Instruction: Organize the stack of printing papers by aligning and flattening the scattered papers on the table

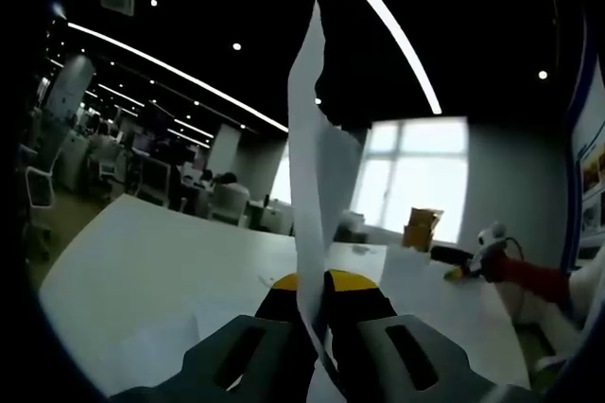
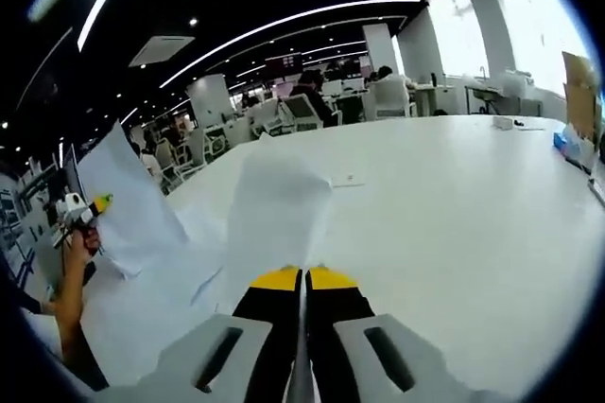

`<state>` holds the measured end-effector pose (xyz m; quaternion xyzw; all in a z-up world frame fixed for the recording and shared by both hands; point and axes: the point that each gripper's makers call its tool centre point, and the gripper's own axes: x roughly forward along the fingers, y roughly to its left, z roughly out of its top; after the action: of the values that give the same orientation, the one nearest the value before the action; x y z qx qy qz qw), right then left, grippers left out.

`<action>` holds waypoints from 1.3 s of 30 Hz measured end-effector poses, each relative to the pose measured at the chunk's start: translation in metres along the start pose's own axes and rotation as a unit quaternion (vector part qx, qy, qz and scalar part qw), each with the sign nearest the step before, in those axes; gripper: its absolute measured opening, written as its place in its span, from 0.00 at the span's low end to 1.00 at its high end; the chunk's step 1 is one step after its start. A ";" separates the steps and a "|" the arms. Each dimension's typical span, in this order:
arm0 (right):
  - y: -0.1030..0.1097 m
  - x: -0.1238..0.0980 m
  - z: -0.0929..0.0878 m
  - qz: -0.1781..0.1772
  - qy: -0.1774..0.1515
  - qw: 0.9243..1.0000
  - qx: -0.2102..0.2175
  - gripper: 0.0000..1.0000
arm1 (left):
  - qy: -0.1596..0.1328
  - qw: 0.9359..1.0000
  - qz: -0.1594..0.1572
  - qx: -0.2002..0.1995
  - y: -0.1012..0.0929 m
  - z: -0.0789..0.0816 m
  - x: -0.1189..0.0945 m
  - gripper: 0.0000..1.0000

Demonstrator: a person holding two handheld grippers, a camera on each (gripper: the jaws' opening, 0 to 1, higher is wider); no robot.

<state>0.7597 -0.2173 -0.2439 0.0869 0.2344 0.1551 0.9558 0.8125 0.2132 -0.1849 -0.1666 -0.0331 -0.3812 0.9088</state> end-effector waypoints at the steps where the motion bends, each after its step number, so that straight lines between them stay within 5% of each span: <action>1: 0.002 -0.002 0.003 0.002 -0.003 1.000 -0.002 0.00 | 0.000 1.000 0.000 0.000 0.000 0.000 0.000 0.06; 39: 0.061 -0.014 0.035 0.063 -0.022 0.998 -0.021 0.00 | -0.006 1.000 0.011 0.000 0.005 0.003 -0.002 0.06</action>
<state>0.7487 -0.1677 -0.1932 0.0846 0.2043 0.2181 0.9506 0.8147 0.2185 -0.1835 -0.1695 -0.0362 -0.3698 0.9128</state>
